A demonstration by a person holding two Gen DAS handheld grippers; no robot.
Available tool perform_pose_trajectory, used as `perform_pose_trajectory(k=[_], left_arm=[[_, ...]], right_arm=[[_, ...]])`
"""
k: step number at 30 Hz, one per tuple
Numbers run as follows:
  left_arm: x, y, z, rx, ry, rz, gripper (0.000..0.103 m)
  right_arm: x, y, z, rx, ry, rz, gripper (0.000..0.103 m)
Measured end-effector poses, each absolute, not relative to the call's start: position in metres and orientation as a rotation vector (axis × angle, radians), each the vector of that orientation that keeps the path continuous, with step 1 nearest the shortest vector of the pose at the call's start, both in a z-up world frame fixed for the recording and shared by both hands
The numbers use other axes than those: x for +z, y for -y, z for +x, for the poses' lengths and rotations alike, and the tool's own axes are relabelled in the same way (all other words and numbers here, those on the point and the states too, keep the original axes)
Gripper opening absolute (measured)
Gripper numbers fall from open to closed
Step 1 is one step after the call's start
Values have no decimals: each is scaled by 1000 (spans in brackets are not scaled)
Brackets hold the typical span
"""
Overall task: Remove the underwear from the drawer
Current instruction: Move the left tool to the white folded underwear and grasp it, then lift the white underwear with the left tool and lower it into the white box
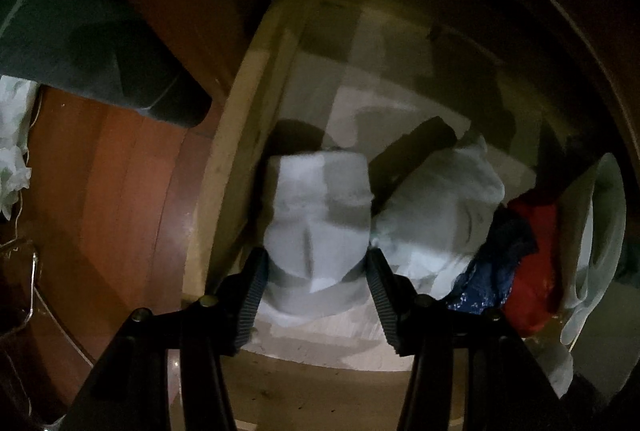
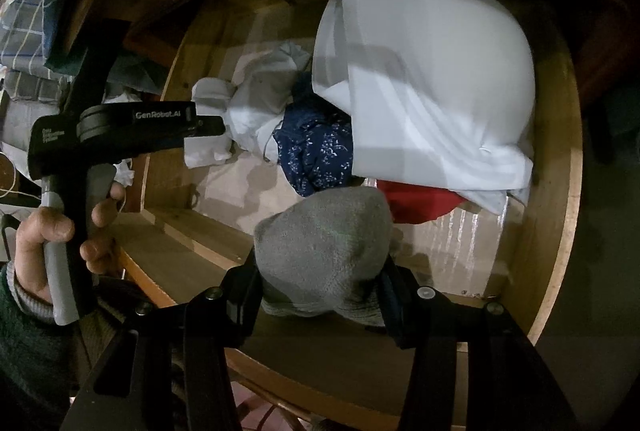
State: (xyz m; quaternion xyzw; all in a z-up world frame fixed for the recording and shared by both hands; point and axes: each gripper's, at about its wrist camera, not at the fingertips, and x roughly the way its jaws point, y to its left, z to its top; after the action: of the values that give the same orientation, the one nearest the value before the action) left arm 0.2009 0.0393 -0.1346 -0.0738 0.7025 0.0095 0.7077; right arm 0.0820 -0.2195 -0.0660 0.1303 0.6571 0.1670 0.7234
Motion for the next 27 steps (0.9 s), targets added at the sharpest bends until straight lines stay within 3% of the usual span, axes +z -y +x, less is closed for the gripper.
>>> perform_pose_trajectory(k=[9,27], left_arm=[[-124,-47,186,-22,-1529,-195,37],[-56,-46,134,-109,-1409,-149,36]], right_arm=[[-64,219,82,343,-1444,282,48],[-64,225,84,248,-1438,251,48]])
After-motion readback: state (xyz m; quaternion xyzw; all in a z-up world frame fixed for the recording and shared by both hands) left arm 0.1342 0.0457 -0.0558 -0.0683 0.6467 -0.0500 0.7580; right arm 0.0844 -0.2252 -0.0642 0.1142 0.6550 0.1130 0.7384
